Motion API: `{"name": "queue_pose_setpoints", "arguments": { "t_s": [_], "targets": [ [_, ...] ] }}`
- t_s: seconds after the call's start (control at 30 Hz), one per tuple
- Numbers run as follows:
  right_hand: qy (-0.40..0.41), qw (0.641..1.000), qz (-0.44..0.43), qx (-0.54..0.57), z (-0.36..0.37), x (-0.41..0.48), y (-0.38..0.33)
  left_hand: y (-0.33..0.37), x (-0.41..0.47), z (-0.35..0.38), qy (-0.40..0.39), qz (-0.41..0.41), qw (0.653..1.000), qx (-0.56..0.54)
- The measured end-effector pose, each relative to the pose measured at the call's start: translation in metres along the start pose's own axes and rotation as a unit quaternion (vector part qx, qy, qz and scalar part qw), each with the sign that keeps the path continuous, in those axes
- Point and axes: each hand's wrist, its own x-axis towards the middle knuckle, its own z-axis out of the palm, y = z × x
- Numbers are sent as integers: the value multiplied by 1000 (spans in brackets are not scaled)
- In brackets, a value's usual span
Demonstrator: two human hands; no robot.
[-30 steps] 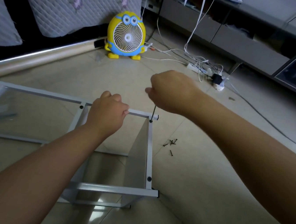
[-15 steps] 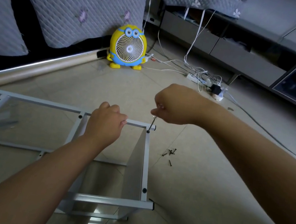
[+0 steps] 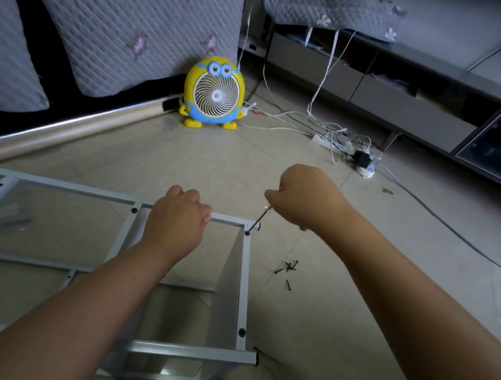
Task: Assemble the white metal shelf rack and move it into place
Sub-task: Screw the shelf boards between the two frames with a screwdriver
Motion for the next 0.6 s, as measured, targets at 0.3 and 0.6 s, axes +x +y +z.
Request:
{"name": "queue_pose_setpoints", "arguments": {
  "t_s": [0.3,0.6],
  "targets": [
    [27,998,-32,-54,-3,-2,-7,5,2,-3,-19,-8,1000,20],
    [69,994,-79,37,-5,-14,27,8,0,-7,-39,-22,998,51]
  ]
}}
